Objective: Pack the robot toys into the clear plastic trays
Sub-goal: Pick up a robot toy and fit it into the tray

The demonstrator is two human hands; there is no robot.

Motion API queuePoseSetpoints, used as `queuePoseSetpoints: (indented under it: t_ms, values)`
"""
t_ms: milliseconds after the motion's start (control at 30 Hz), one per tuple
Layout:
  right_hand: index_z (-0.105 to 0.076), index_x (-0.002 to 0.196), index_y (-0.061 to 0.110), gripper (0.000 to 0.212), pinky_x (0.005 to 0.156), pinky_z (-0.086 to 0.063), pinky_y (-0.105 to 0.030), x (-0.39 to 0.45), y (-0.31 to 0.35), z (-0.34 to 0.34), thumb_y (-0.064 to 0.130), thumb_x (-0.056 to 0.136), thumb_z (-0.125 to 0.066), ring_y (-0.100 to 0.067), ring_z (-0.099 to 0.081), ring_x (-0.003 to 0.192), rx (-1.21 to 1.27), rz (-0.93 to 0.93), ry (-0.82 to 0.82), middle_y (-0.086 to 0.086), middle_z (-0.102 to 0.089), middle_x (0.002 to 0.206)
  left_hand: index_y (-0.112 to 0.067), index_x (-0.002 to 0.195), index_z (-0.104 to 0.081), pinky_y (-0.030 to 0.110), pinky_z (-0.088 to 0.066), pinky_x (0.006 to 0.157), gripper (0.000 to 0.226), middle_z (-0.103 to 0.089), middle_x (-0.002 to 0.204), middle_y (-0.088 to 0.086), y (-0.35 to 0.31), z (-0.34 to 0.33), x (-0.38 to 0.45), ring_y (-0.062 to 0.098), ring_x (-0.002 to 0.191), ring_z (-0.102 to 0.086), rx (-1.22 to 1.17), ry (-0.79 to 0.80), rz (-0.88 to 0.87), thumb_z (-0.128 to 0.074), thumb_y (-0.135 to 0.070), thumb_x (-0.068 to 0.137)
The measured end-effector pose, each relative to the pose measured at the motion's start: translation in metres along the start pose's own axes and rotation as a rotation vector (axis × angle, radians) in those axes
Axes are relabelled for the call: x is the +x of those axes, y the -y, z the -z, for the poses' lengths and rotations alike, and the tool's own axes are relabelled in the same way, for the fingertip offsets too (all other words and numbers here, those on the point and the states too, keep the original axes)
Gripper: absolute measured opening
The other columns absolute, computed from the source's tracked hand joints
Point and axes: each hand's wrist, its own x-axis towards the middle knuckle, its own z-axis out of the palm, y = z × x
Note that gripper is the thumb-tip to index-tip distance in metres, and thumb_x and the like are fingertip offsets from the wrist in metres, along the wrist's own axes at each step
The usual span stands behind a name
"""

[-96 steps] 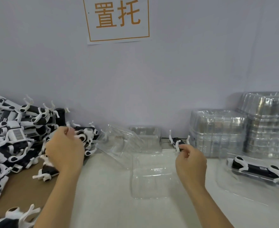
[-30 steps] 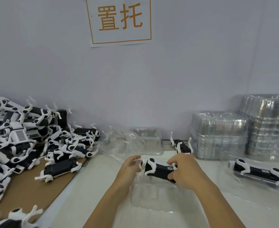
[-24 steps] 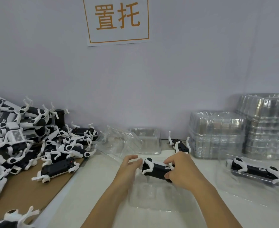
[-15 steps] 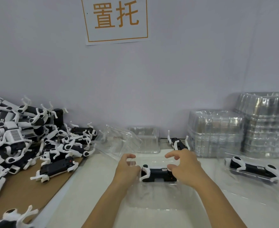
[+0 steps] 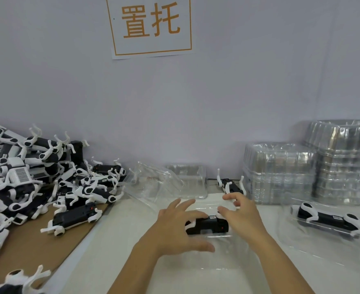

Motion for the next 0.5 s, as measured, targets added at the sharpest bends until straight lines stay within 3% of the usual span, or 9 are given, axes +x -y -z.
queuePoseSetpoints:
  t_ms: [167,267,400,500]
  values:
    - [-0.064,0.104,0.030,0.014,0.061,-0.040,-0.023,0.0061,-0.0004,0.0027,0.022,0.095,-0.058,-0.008,-0.058,0.083,0.241,-0.059,-0.140,0.004,-0.061,0.101,-0.049,0.134,-0.051,0.032,-0.008,0.109,0.073,-0.024,0.156,-0.014,-0.0007,-0.0009,-0.0005,-0.006,0.139,-0.005,-0.003,-0.112,-0.021,-0.071,-0.071,0.068]
    - [-0.066,0.102,0.029,0.016,0.068,-0.040,-0.026,0.0093,-0.0032,0.0050,0.020,0.094,-0.056,-0.006,-0.055,0.083,0.302,-0.120,-0.165,0.009,-0.060,0.098,-0.046,0.133,-0.054,0.029,-0.010,0.108,0.073,-0.027,0.152,-0.015,-0.0024,-0.0020,-0.0027,-0.007,0.136,-0.007,0.012,-0.154,-0.048,-0.071,-0.070,0.066]
    - [-0.069,0.105,0.027,0.015,0.077,-0.042,-0.031,0.0100,-0.0051,0.0040,0.023,0.094,-0.059,-0.015,-0.056,0.086,0.332,-0.160,-0.104,0.004,-0.063,0.102,-0.046,0.134,-0.053,0.036,-0.012,0.117,0.072,-0.027,0.151,-0.015,-0.0060,-0.0009,-0.0038,0.000,0.139,-0.006,0.089,-0.208,-0.091,-0.069,-0.070,0.068]
    - [-0.072,0.103,0.029,0.013,0.086,-0.044,-0.032,0.0083,-0.0045,0.0057,0.025,0.094,-0.063,-0.008,-0.059,0.097,0.363,-0.133,-0.065,0.013,-0.065,0.105,-0.045,0.135,-0.052,0.038,-0.008,0.118,0.072,-0.024,0.154,-0.013,-0.0076,-0.0013,-0.0038,0.007,0.145,-0.004,0.190,-0.246,-0.124,-0.064,-0.074,0.070]
